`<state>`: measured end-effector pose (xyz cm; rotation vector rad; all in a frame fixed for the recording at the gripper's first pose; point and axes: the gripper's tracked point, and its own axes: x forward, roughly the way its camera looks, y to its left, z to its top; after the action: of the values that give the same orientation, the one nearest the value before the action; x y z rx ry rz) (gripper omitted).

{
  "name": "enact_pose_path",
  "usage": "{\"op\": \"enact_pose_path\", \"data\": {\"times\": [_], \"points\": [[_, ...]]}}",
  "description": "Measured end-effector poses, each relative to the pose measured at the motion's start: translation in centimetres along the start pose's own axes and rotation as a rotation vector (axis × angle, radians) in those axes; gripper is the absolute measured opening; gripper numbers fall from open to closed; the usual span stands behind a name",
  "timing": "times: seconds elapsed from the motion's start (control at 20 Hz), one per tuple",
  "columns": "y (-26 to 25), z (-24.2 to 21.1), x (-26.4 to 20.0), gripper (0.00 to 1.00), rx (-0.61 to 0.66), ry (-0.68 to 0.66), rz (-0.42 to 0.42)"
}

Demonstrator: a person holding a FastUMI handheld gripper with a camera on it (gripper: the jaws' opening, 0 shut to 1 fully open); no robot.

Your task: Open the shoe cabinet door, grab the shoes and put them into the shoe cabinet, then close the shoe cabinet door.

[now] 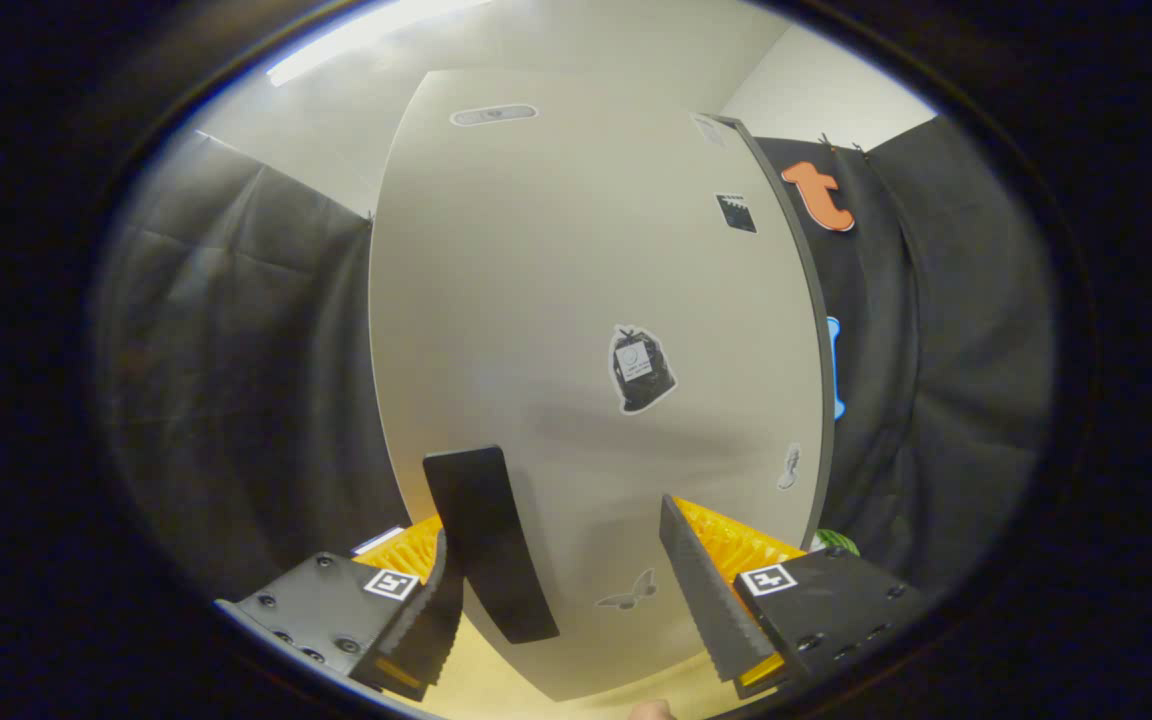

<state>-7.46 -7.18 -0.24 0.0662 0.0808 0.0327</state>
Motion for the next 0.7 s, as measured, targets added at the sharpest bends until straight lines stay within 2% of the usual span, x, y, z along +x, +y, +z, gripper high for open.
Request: {"op": "enact_pose_path", "data": {"times": [0.35, 0.7], "points": [[1.2, -0.1, 2.3, 1.00, 0.006, -0.017, -0.033], [2.1, -0.4, 4.6, 1.00, 0.002, -0.017, -0.027]]}}
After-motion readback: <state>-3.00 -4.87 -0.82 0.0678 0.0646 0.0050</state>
